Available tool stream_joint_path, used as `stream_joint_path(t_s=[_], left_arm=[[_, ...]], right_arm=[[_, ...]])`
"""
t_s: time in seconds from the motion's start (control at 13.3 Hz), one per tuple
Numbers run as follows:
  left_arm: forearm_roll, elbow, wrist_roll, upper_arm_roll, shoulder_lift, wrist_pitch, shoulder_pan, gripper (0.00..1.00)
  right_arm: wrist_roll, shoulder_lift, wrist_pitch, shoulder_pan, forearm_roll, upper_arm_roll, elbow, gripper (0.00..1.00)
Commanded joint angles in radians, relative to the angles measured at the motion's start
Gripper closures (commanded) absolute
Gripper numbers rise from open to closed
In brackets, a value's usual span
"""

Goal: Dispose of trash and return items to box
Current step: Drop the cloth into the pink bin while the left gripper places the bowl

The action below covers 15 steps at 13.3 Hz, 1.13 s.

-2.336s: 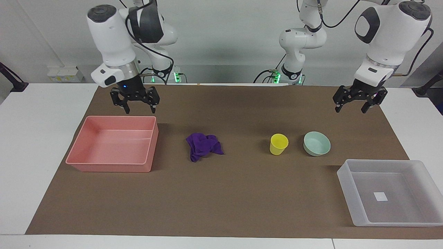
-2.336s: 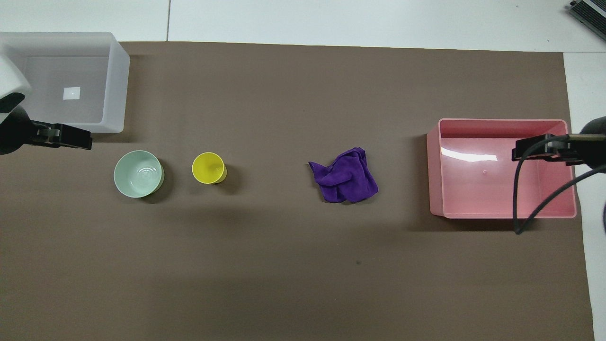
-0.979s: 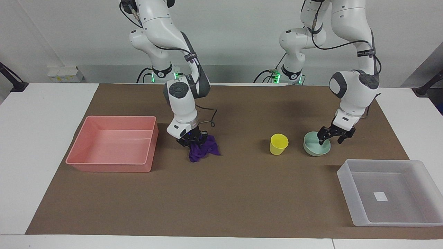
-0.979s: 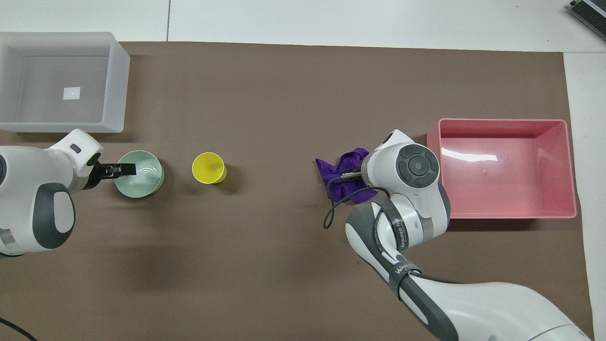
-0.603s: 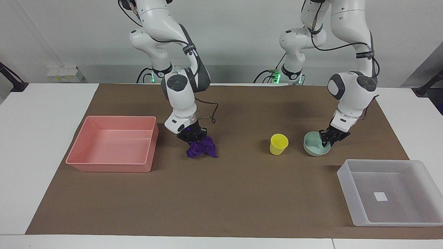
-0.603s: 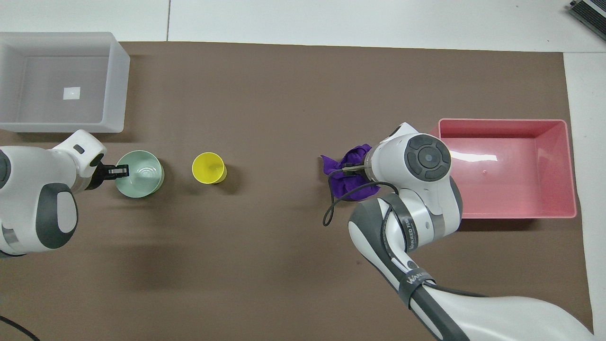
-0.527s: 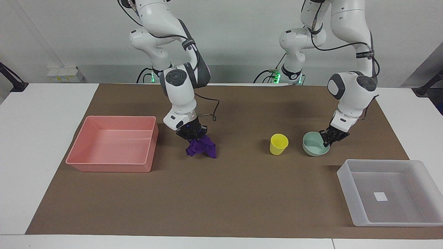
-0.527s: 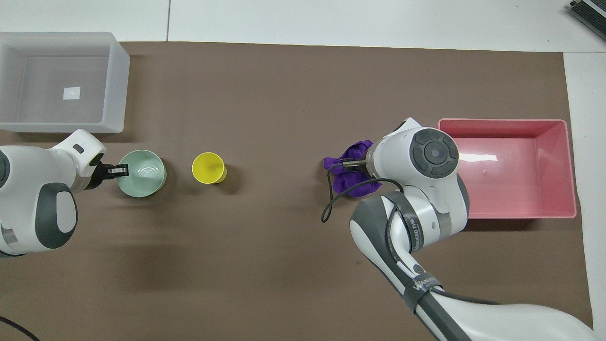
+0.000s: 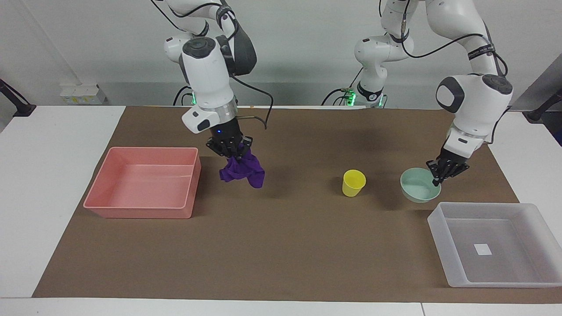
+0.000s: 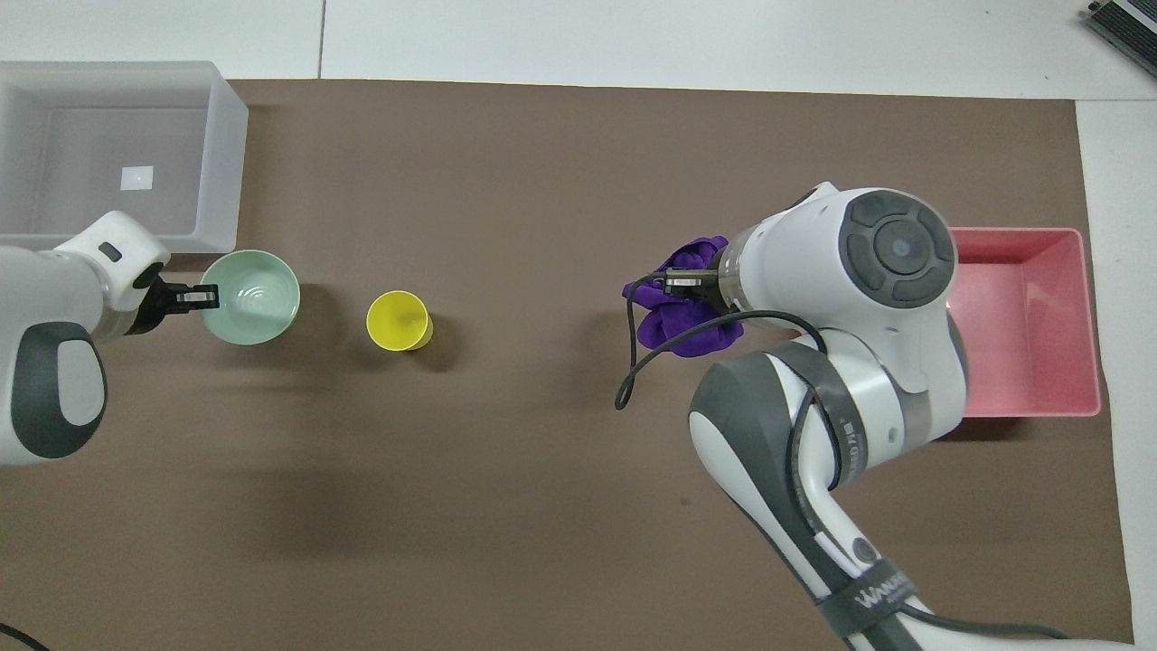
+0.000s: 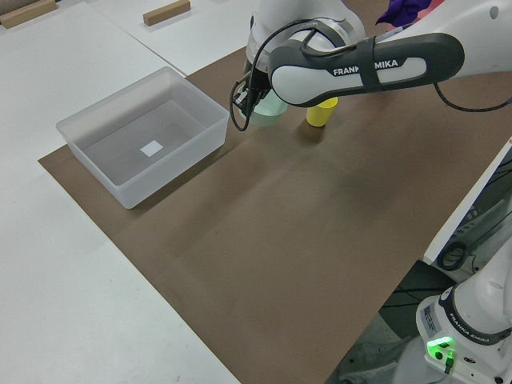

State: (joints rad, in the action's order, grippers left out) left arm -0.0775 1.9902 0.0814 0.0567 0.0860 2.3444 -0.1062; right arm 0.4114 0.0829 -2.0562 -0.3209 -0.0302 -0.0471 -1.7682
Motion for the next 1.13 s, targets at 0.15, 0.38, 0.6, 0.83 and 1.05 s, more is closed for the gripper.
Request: stream_joint_path(t_s=[0.15,0.38,0.6,0.83,1.05], left_arm=[[-0.010,-0.322,0.024,0.003,0.180,-0.069,-0.067,1.00],[-0.002,-0.557,0.023,0.003,0.340,-0.145,-0.089,1.00],[-0.001,-0.684,0.024,0.003,0.472,-0.123,-0.113,1.00],[0.034,-0.696,0.024,0.003,0.551,-0.041,-0.109,1.00],[0.080,-0.561,0.024,0.005,0.546,0.083,-0.101,1.00]], right_arm=[[-0.286,-0.054,0.002,0.267,0.019,0.006,-0.094,1.00],[-0.445,-0.037,-0.125,0.402,0.009,0.006,-0.236,1.00],[-0.480,-0.020,-0.235,0.444,0.009,0.006,-0.353,1.00],[-0.487,0.058,-0.349,0.463,0.007,0.006,-0.375,1.00],[-0.479,0.101,-0.394,0.464,0.006,0.006,-0.379,1.00]])
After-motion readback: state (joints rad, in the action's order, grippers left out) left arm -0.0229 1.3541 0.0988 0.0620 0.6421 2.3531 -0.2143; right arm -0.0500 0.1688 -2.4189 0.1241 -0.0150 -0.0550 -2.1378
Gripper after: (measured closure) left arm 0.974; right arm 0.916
